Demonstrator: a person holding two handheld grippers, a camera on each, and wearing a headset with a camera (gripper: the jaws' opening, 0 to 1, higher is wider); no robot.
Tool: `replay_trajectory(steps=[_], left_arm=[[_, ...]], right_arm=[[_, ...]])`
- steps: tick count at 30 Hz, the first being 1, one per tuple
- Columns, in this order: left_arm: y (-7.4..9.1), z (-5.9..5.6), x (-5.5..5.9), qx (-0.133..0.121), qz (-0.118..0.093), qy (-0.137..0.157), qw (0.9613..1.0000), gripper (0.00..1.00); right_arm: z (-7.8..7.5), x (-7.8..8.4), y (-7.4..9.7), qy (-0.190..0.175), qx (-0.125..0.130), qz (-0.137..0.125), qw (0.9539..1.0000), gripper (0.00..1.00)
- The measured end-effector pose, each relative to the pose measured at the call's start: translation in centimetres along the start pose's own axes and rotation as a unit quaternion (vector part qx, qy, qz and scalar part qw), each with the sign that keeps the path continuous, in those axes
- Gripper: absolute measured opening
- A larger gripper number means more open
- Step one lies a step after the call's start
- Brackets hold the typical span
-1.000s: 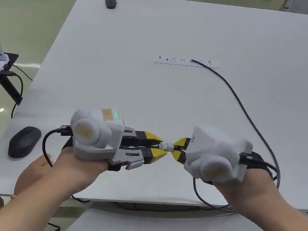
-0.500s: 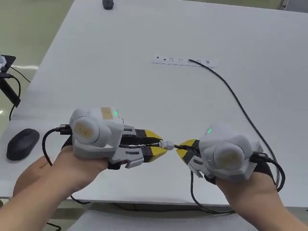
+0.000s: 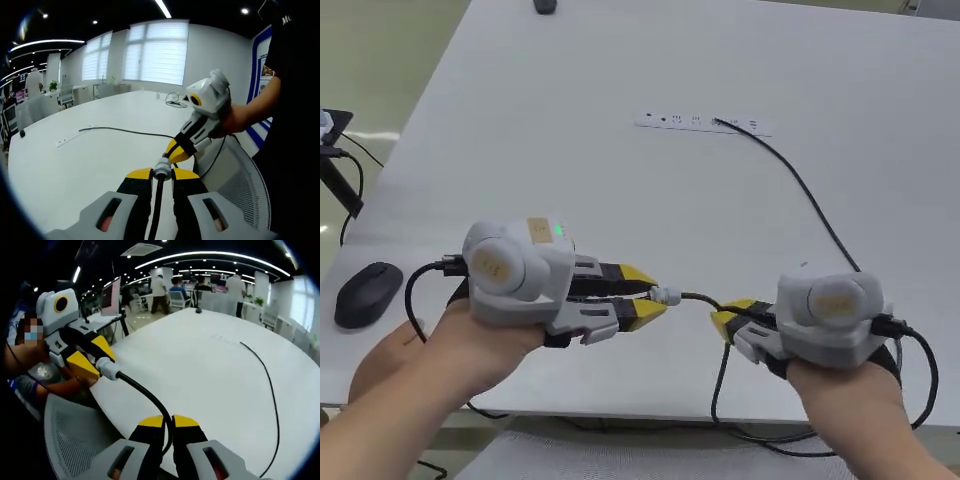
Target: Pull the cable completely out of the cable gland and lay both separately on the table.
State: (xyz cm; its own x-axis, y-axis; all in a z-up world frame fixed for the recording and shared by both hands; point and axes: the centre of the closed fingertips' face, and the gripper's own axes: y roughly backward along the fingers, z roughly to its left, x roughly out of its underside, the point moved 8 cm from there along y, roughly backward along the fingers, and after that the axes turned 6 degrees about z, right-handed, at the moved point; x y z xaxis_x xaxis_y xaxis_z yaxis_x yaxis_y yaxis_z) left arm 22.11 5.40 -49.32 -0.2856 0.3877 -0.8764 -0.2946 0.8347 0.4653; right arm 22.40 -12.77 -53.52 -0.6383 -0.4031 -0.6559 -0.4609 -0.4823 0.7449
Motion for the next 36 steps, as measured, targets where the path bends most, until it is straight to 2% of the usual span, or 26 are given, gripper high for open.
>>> replay_trajectory(steps=[4,7,13,15,17,18,19,22,24,36], left_arm=[[0.0,0.0,0.0,0.001,0.000,0.000,1.0000,0.15],[-0.1,-0.1,0.1,0.002,0.001,-0.003,1.0000,0.15],[-0.2,-0.3,0.2,0.005,0.001,-0.003,1.0000,0.15],[-0.2,-0.4,0.3,0.006,0.002,-0.003,1.0000,0.15],[-0.1,-0.4,0.3,0.006,0.002,-0.002,1.0000,0.15],[-0.1,-0.4,0.3,0.006,0.003,-0.002,1.0000,0.15],[-0.1,-0.5,0.4,0.007,0.004,-0.002,1.0000,0.15],[-0.1,-0.6,0.3,0.008,0.004,-0.002,1.0000,0.15],[-0.2,-0.6,0.3,0.008,0.005,-0.002,1.0000,0.15],[-0.3,-0.9,0.2,0.013,0.003,-0.003,0.9999,0.15]], right_arm=[[-0.6,0.8,-0.2,-0.025,0.007,0.009,0.9996,0.00],[-1.2,1.7,-0.4,-0.081,0.005,0.017,0.9965,0.00],[-2.1,3.3,-0.6,-0.125,0.012,0.035,0.9915,0.00],[-2.3,4.0,-0.7,-0.144,0.012,0.047,0.9884,0.00],[-2.5,4.9,-0.9,-0.184,0.006,0.058,0.9811,0.00],[-2.6,5.4,-1.1,-0.216,-0.004,0.063,0.9744,0.00],[-2.8,5.7,-1.1,-0.229,-0.005,0.064,0.9712,0.00],[-3.1,6.4,-1.1,-0.232,-0.003,0.070,0.9702,0.00],[-3.0,6.4,-1.0,-0.237,-0.006,0.064,0.9693,0.00],[-2.9,6.0,-0.6,-0.189,0.003,0.049,0.9808,0.00]])
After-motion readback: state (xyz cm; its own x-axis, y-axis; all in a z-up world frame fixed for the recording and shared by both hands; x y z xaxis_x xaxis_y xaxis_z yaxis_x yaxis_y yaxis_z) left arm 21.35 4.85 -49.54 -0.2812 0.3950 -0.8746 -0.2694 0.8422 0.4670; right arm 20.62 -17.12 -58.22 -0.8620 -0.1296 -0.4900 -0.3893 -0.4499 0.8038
